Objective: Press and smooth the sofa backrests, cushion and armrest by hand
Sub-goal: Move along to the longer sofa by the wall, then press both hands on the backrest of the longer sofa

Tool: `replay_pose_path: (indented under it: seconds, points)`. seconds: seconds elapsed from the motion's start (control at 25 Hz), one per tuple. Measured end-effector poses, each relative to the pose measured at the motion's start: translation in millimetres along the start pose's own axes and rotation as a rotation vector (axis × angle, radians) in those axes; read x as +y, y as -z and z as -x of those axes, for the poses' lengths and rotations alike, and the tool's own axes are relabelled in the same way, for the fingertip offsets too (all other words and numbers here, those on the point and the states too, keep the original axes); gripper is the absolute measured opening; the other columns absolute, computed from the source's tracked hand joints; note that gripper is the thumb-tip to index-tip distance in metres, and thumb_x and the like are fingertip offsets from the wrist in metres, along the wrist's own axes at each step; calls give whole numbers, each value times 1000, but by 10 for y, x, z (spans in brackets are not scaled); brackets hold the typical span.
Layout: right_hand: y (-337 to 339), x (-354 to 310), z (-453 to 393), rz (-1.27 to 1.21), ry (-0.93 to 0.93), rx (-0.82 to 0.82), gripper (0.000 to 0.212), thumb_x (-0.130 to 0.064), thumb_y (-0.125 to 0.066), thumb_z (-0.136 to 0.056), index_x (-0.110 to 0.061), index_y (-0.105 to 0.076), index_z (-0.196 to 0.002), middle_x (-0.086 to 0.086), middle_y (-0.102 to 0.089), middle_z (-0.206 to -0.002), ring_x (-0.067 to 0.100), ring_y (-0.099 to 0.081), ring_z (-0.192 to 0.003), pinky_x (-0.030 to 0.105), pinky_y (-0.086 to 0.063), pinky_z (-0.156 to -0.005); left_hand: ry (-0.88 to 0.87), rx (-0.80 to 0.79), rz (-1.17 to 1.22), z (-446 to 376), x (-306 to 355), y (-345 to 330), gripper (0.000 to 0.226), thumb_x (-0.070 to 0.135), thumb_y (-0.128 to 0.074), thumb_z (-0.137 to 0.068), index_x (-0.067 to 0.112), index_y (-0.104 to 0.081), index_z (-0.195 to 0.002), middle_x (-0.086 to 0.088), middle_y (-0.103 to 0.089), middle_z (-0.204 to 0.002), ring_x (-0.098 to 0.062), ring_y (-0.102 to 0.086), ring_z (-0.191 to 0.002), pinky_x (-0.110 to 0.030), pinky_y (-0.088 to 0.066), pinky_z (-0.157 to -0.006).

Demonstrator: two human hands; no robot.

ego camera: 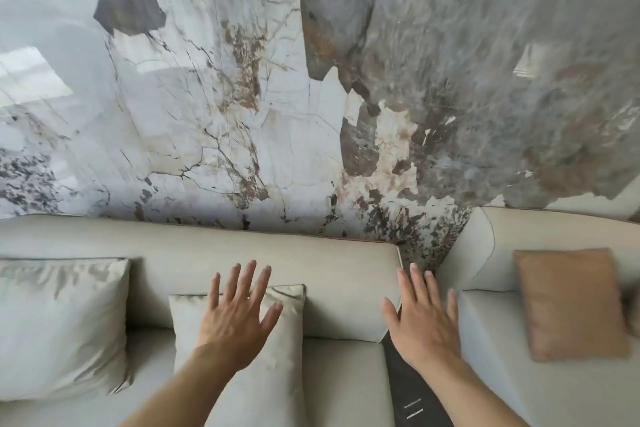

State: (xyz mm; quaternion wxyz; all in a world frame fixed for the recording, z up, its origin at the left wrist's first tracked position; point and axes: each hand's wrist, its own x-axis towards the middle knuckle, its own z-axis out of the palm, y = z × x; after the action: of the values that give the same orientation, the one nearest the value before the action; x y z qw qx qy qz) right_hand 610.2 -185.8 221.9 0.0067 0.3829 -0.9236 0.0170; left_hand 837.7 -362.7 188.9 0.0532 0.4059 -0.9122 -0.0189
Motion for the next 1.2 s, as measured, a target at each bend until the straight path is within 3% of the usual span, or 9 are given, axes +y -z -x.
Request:
replay_pose_path:
  seconds: [0.12, 0.16, 0.24, 0.32, 0.44, 0.72, 0.88, 1.04, 1.2]
  points:
    - [-324, -126, -232, 40, -18, 1, 67, -59, -13, -95, -29, 3, -153, -7, 11, -163, 15, 12, -148, 48, 7, -118, -11, -4, 41, -295, -197, -406, 91, 68, 21, -79, 26, -15, -151, -5, -16, -160, -28, -13, -147, -52, -7, -118]
    - [-463, -146, -346, 56, -17, -3, 67, -59, -13, -95, -30, 3, -153, -7, 11, -163, 15, 12, -148, 48, 7, -118, -26, -28, 20, -401, -226, -554, 87, 67, 21, -80, 27, -10, -151, -5, -11, -160, -29, -9, -147, -53, -7, -118]
    - [-812, -223, -560, 72, -10, -23, 67, -60, -12, -95, -31, 4, -153, -8, 11, -163, 14, 13, -148, 47, 7, -118, -82, -50, -19, -561, -291, -943, 79, 67, 25, -75, 31, 20, -145, 1, 19, -157, -25, 21, -143, -50, 14, -115]
    - [-1162, -282, -745, 56, 3, -26, 67, -60, -12, -94, -32, 4, -152, -9, 11, -162, 14, 13, -148, 46, 7, -118, -70, -82, -10, -780, -301, -1260, 71, 65, 17, -79, 33, 28, -142, 5, 28, -155, -22, 33, -136, -48, 22, -112]
    - [-1676, -279, -1058, 44, 17, -16, 67, -61, -12, -93, -34, 5, -152, -10, 13, -162, 12, 13, -148, 46, 6, -118, -68, -48, -6, -1155, -210, -1716, 66, 62, 3, -90, 35, 22, -146, 6, 22, -158, -22, 28, -142, -48, 22, -113]
    - [-2545, -257, -1864, -14, 49, 28, 70, -63, -6, -89, -34, 8, -151, -12, 17, -161, 10, 18, -146, 48, 5, -117, -21, 91, -6, -1959, -223, -2442, 64, 62, 3, -87, 36, 25, -142, 6, 18, -160, -15, 27, -141, -43, 21, -114]
    - [-2929, -413, -2282, -59, 58, 94, 71, -65, -2, -88, -34, 4, -152, -13, 15, -160, 11, 16, -147, 52, 10, -116, -14, 115, 33, -2410, -155, -2727, 66, 64, -2, -87, 41, 6, -149, 6, 3, -163, -20, 10, -148, -44, 17, -116]
    - [-3307, -419, -2370, -119, 74, 308, 71, -58, -25, -90, -22, -25, -151, 2, -26, -159, 25, -18, -147, 58, -8, -116, -50, 254, -16, -2570, -44, -2963, 60, 58, -26, -92, 34, -33, -147, -1, -37, -154, -29, -28, -142, -56, -16, -116]
    - [-3479, -411, -2488, -116, 68, 395, 70, -58, -24, -91, -23, -19, -152, 3, -24, -159, 28, -21, -146, 58, -10, -116, -89, 442, -60, -2662, -148, -3210, 59, 53, -32, -93, 30, -37, -146, -6, -43, -149, -33, -36, -137, -59, -24, -112]
